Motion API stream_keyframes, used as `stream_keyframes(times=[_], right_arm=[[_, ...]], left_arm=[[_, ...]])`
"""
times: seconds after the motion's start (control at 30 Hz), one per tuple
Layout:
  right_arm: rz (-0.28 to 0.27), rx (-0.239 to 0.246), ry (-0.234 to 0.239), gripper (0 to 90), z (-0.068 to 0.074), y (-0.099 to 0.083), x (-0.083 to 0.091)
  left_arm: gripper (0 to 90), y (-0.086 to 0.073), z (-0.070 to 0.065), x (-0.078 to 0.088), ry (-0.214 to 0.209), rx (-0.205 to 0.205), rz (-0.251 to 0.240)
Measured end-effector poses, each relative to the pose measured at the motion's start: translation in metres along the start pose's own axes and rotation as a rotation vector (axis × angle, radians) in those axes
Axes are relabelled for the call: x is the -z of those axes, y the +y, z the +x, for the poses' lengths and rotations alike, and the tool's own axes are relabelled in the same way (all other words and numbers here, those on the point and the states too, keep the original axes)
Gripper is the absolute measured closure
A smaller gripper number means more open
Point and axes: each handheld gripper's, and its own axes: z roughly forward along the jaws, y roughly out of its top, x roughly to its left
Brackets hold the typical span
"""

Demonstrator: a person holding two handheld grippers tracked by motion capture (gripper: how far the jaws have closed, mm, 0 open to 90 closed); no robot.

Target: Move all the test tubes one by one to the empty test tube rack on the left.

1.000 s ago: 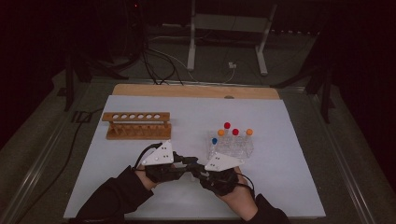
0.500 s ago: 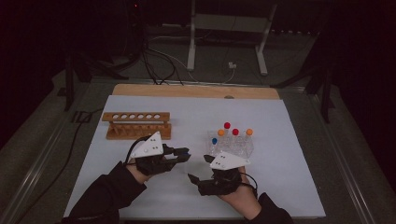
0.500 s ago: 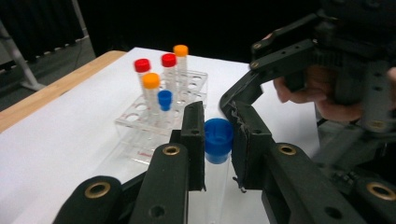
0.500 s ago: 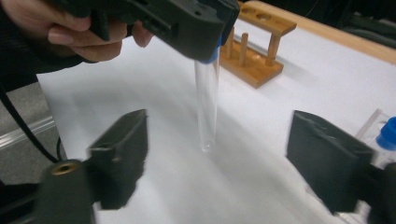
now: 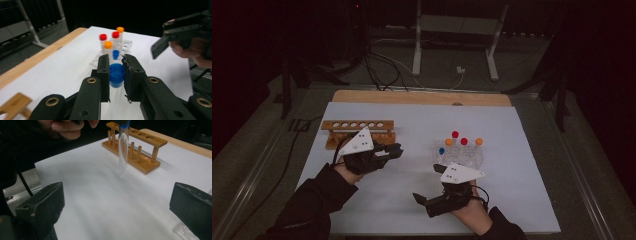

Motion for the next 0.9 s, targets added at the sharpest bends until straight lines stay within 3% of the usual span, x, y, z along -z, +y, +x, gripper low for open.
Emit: stream_keyframes(times=[0.43,0.9], right_arm=[[-0.019,-0.001,-0.012,0.0,-0.003,0.0,0.003],[-0.028,-0.007,-0.01,0.0,-0.004,0.0,0.005]], left_arm=[[77.6,0.017,0.037,0.006,0.103,0.018,-0.01],[77.6,0.015,0.076,0.004,0.219,0.055,-0.002]])
